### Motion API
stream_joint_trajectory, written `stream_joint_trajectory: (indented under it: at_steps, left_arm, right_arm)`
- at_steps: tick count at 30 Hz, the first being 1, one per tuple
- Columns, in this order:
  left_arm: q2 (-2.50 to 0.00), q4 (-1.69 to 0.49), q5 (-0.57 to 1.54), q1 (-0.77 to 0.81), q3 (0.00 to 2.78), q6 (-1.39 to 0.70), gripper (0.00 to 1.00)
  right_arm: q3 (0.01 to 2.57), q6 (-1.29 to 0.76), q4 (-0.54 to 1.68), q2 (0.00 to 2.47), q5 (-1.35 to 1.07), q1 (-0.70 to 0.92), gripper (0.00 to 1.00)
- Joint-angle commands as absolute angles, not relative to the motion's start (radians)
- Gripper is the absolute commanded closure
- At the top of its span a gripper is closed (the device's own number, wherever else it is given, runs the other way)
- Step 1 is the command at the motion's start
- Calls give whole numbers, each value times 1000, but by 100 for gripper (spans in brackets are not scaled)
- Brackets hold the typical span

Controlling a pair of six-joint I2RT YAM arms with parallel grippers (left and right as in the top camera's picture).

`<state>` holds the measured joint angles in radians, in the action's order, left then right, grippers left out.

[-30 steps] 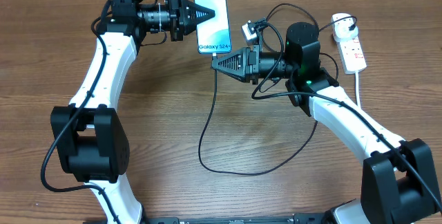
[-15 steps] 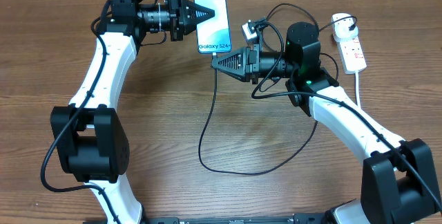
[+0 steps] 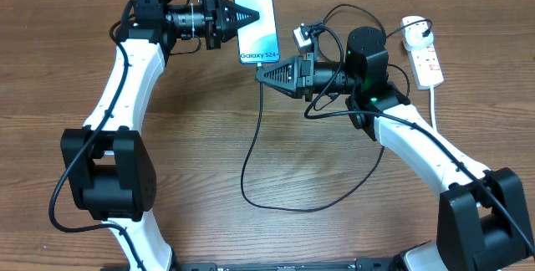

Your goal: Plug charger to phone and switch on socket

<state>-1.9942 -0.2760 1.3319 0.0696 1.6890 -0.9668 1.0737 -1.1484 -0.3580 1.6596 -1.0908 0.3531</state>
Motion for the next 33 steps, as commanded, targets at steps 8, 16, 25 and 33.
stream_joint_trajectory:
  at_steps: [8,16,25,33]
  left_arm:
    - [-1991,-279,1485,79,1697,-969,96]
    - [-1991,-279,1487,79,1697,-969,96]
    - [-1991,-279,1488,79,1697,-968,96]
    - [-1991,-278,1503,79,1697,-964,96]
  right_arm:
    - [1092,-1153,-373,1639,-927,325,96]
    - [1092,-1153,-373,1639,-909,325,96]
    - [1092,-1153,-374,1639,-902,325,96]
    - [1092,-1156,-400,1639,-910,325,96]
